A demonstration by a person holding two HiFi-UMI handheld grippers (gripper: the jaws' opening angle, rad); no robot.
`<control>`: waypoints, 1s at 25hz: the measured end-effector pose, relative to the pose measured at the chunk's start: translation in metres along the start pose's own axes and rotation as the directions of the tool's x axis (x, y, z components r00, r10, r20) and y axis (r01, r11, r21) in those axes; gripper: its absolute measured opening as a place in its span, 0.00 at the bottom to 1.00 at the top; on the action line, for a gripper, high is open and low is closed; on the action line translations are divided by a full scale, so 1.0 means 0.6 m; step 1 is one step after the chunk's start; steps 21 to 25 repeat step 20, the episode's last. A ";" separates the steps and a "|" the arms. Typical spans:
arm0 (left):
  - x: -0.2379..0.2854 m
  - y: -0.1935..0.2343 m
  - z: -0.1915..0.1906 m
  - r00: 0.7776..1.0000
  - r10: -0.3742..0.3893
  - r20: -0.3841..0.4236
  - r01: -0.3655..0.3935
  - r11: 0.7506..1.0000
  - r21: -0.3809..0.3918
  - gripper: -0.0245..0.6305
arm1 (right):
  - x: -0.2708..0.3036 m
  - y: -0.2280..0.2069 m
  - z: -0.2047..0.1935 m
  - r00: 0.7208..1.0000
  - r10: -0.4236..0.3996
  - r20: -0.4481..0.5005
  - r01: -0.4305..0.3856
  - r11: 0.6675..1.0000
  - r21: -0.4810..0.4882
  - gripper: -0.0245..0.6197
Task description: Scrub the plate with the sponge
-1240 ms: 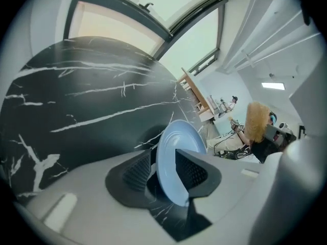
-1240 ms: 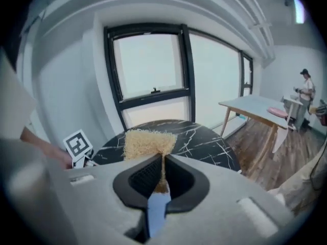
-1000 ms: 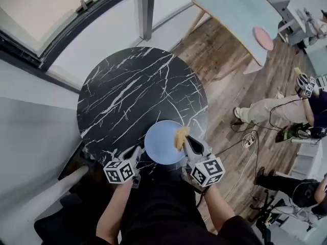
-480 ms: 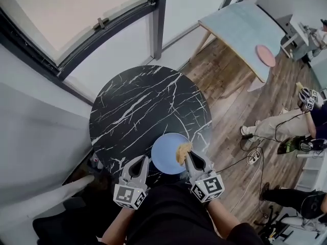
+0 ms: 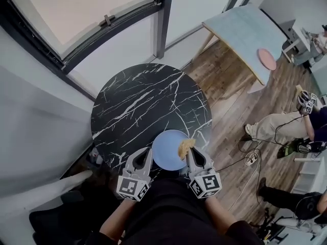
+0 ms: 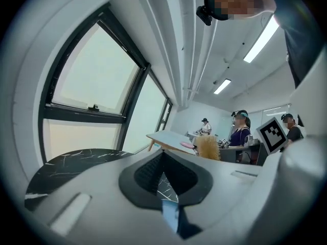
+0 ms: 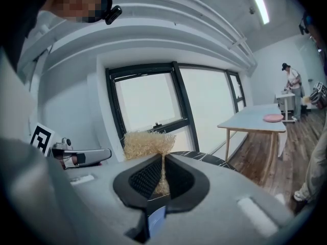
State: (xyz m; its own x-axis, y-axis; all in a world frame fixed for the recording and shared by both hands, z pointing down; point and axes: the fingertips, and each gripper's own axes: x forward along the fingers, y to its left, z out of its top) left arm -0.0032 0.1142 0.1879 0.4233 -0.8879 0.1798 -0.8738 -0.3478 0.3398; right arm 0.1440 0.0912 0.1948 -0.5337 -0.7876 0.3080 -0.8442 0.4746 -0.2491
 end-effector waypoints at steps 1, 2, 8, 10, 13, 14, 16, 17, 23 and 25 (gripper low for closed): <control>0.002 -0.002 0.000 1.000 -0.006 -0.007 0.006 1.000 0.000 0.04 | 0.000 0.000 0.001 1.000 -0.001 0.001 0.001 1.000 -0.002 0.07; 0.004 -0.003 -0.002 1.000 -0.012 -0.015 0.012 1.000 0.001 0.04 | 0.001 -0.001 0.003 1.000 -0.003 0.003 0.003 1.000 -0.009 0.07; 0.012 0.003 -0.017 0.999 -0.025 -0.042 0.025 1.000 -0.001 0.04 | 0.012 0.000 0.007 1.000 -0.002 0.012 0.002 1.000 -0.029 0.07; 0.013 0.003 -0.017 0.999 -0.025 -0.043 0.025 1.000 -0.003 0.04 | 0.014 -0.001 0.006 1.000 -0.002 0.010 0.002 1.000 -0.026 0.07; 0.014 0.004 -0.016 0.999 -0.024 -0.042 0.024 1.000 0.001 0.04 | 0.018 -0.002 0.005 1.000 0.000 0.009 0.000 1.000 -0.025 0.07; 0.014 0.004 -0.015 0.999 -0.024 -0.042 0.024 1.000 0.003 0.04 | 0.019 -0.002 0.006 1.000 0.000 0.009 0.001 1.000 -0.027 0.07; 0.014 0.004 -0.013 0.999 -0.022 -0.041 0.022 1.000 0.007 0.04 | 0.019 -0.002 0.007 1.000 -0.002 0.009 0.003 1.000 -0.030 0.07; 0.014 0.004 -0.013 0.999 -0.021 -0.040 0.021 1.000 0.007 0.04 | 0.020 -0.002 0.007 1.000 -0.003 0.010 0.003 1.000 -0.031 0.07; 0.013 0.006 -0.012 0.999 -0.019 -0.036 0.019 1.000 0.004 0.04 | 0.021 0.001 0.008 1.000 -0.001 0.015 0.001 0.999 -0.032 0.07; 0.013 0.006 -0.012 0.999 -0.019 -0.036 0.019 1.000 0.004 0.04 | 0.021 0.001 0.008 1.000 -0.001 0.015 0.001 0.999 -0.032 0.07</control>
